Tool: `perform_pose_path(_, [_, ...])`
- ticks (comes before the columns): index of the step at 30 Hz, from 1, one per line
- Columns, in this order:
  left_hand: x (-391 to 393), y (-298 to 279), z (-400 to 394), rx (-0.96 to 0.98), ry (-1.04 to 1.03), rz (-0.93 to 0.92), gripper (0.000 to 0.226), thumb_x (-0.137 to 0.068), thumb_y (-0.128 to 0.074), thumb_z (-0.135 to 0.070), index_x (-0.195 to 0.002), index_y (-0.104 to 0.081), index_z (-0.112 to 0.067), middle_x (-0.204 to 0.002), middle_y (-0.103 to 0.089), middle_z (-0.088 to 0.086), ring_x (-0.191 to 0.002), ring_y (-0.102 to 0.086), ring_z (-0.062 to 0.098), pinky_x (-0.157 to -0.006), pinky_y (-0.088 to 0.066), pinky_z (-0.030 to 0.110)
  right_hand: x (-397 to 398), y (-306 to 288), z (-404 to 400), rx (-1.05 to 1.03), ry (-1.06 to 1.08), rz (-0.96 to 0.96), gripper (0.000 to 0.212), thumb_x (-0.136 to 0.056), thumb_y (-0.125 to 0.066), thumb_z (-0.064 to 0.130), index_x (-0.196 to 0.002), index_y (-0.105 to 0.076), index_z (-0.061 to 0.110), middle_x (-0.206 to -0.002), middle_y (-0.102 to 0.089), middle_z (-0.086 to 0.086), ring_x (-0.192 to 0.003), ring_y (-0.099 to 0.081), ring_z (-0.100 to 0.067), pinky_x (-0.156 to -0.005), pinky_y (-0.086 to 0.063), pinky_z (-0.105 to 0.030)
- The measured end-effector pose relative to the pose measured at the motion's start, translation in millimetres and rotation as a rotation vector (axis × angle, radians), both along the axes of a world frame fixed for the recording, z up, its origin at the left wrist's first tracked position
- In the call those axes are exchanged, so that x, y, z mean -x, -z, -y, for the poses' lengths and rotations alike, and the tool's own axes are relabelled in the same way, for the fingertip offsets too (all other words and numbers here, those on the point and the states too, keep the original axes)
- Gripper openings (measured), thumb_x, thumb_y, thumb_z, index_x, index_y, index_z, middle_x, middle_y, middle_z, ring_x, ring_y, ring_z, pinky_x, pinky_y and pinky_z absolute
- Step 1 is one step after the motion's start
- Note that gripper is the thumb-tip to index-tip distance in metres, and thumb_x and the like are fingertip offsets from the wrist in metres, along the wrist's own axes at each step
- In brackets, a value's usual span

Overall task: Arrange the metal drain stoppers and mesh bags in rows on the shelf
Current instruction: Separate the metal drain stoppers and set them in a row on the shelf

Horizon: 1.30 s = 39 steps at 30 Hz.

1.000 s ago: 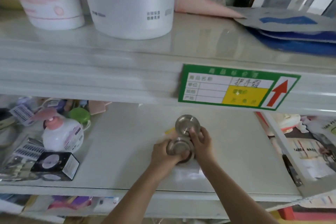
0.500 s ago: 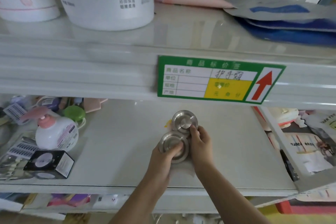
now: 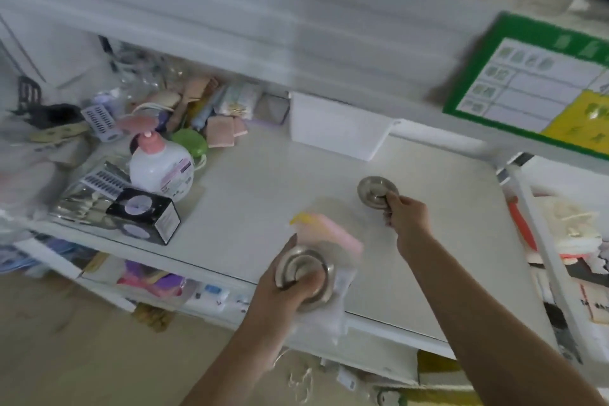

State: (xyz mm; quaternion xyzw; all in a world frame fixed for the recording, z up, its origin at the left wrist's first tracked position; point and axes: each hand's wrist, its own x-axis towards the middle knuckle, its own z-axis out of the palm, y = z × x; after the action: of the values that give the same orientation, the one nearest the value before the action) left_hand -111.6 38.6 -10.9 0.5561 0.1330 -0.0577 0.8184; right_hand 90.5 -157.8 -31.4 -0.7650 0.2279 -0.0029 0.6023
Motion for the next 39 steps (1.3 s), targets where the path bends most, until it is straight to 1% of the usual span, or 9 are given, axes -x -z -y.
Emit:
perform_pose_path(3, [7.3,-6.3,-10.5,0.035,-0.002,0.02,0.055,-0.075,-0.075,-0.015,-0.121,-0.065,-0.044,-0.111,-0.075,0.007,-0.104,-0.07,0.016,-0.076,-0.054,0.018,-29.4,4.7,-28.6,0.104,-0.037,0.007,0.032,-0.089,-0.065,0.018,-0.059,-0.057,0.011,-0.059,-0.05,-0.012,-0.053,-0.046,-0.021,-0.048,-0.036,-0.028])
perform_pose_path(9, [13.9,-4.7,-25.7,0.085,-0.047,0.01,0.074,-0.075,-0.077,-0.013,-0.138,-0.051,-0.041,-0.125,-0.066,0.018,-0.123,-0.059,0.033,-0.112,-0.038,0.045,-55.9,9.0,-55.4,0.333,-0.061,-0.009,0.018,-0.087,-0.061,0.015,-0.071,-0.061,0.006,-0.064,-0.055,-0.012,-0.059,-0.052,-0.023,-0.05,-0.034,-0.025])
perform_pose_path(15, [3.9,-12.3,-26.4,0.073,-0.004,0.061,0.073,-0.075,-0.075,-0.009,-0.138,-0.053,-0.038,-0.106,-0.074,0.007,-0.101,-0.067,0.016,-0.09,-0.052,0.022,-39.6,-8.0,-48.2,0.638,-0.117,-0.03,0.027,-0.092,-0.058,0.031,-0.103,-0.061,0.006,-0.095,-0.061,-0.009,-0.082,-0.057,-0.03,-0.065,-0.039,-0.029])
perform_pose_path(19, [-3.6,-22.0,-27.4,0.1,-0.035,0.056,0.04,-0.077,-0.074,-0.013,-0.116,-0.072,-0.018,-0.114,-0.073,0.02,-0.105,-0.069,0.03,-0.092,-0.052,0.035,10.3,-57.3,-62.1,0.383,-0.228,0.303,0.01,-0.093,-0.057,0.024,-0.09,-0.066,0.019,-0.075,-0.065,0.003,-0.067,-0.06,-0.018,-0.055,-0.039,-0.025])
perform_pose_path(22, [-9.1,-24.2,-24.9,0.091,-0.113,0.021,0.028,-0.077,-0.074,-0.017,-0.104,-0.076,-0.009,-0.108,-0.072,0.027,-0.11,-0.065,0.043,-0.1,-0.047,0.048,85.0,-97.9,-66.9,0.352,-0.548,0.438,0.017,-0.091,-0.063,0.018,-0.075,-0.066,0.021,-0.062,-0.061,0.002,-0.053,-0.051,-0.005,-0.054,-0.04,-0.015])
perform_pose_path(25, [-13.4,-27.2,-18.6,0.065,-0.101,0.011,0.026,-0.078,-0.075,-0.02,-0.1,-0.076,-0.008,-0.102,-0.077,0.019,-0.104,-0.07,0.035,-0.099,-0.047,0.049,127.0,-108.2,-66.4,0.524,-0.89,0.376,0.015,-0.091,-0.065,0.03,-0.081,-0.069,0.02,-0.072,-0.065,0.001,-0.061,-0.056,-0.009,-0.058,-0.047,-0.023])
perform_pose_path(32, [-12.2,-23.6,3.6,-0.058,-0.014,-0.004,0.042,-0.052,-0.087,-0.014,-0.092,-0.076,-0.006,-0.086,-0.08,0.007,-0.084,-0.072,0.025,-0.074,-0.055,0.029,123.9,-92.6,-41.8,0.318,-0.904,0.105,0.012,-0.085,-0.071,0.027,-0.083,-0.07,0.015,-0.074,-0.071,-0.011,-0.063,-0.065,-0.018,-0.072,-0.055,-0.046])
perform_pose_path(35, [-2.6,-14.2,9.1,-0.142,0.018,0.001,0.043,-0.043,-0.086,-0.015,-0.085,-0.079,-0.013,-0.076,-0.079,0.003,-0.074,-0.071,0.018,-0.065,-0.054,0.025,124.3,-88.6,-32.2,0.293,-0.942,0.041,0.017,-0.084,-0.074,0.025,-0.079,-0.068,0.011,-0.065,-0.061,0.0,-0.054,-0.052,-0.007,-0.054,-0.047,-0.031])
perform_pose_path(39, [13.0,-6.4,2.5,-0.126,0.092,0.052,0.058,-0.051,-0.086,0.0,-0.105,-0.075,-0.017,-0.098,-0.08,0.005,-0.093,-0.074,0.019,-0.07,-0.056,0.021,121.8,-78.2,-21.5,0.003,-0.839,-0.044,0.015,-0.092,-0.068,0.018,-0.086,-0.064,0.005,-0.052,-0.051,0.003,-0.038,-0.039,-0.012,-0.038,-0.029,-0.018])
